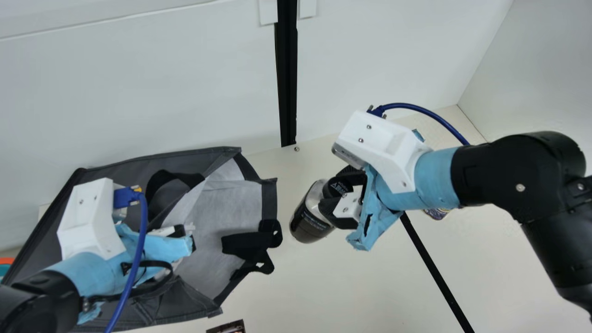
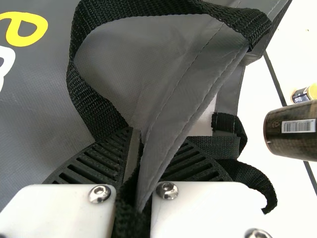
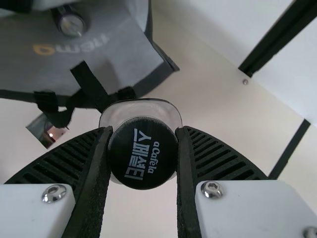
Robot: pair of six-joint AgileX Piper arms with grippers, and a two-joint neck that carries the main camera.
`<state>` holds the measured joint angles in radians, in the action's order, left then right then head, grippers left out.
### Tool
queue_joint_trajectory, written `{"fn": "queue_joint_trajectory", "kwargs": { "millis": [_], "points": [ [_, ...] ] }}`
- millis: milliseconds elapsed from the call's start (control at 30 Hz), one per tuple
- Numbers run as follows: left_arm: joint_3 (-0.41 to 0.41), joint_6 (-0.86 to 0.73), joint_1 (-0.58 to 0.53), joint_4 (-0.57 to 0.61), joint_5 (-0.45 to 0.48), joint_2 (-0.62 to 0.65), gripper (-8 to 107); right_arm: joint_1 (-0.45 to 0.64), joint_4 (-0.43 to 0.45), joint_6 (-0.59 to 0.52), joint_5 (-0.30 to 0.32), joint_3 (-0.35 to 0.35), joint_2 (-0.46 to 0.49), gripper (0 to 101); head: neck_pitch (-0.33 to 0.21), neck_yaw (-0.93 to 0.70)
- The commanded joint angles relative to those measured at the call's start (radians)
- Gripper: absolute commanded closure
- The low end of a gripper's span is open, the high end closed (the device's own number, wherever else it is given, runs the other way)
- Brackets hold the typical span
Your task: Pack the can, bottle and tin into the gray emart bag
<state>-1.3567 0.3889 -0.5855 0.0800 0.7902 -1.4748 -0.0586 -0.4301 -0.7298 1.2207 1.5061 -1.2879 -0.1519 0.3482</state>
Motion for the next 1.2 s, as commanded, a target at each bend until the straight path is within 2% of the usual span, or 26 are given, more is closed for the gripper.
{"fn": "queue_joint_trajectory", "kwargs": {
  "millis": [0, 600, 1167],
  "points": [
    [0.0, 0.0, 0.0, 0.0, 0.0, 0.0, 89, 0.007, -0.041, -0.018, -0.003, -0.003, 0.001, 101, -0.023, 0.001],
    [0.0, 0.0, 0.0, 0.0, 0.0, 0.0, 89, 0.014, -0.244, -0.091, -0.062, -0.045, 0.014, 101, -0.023, 0.001],
    [0.0, 0.0, 0.0, 0.0, 0.0, 0.0, 89, -0.043, -0.307, -0.103, -0.151, -0.082, -0.006, 101, -0.023, 0.001]
  ]
}}
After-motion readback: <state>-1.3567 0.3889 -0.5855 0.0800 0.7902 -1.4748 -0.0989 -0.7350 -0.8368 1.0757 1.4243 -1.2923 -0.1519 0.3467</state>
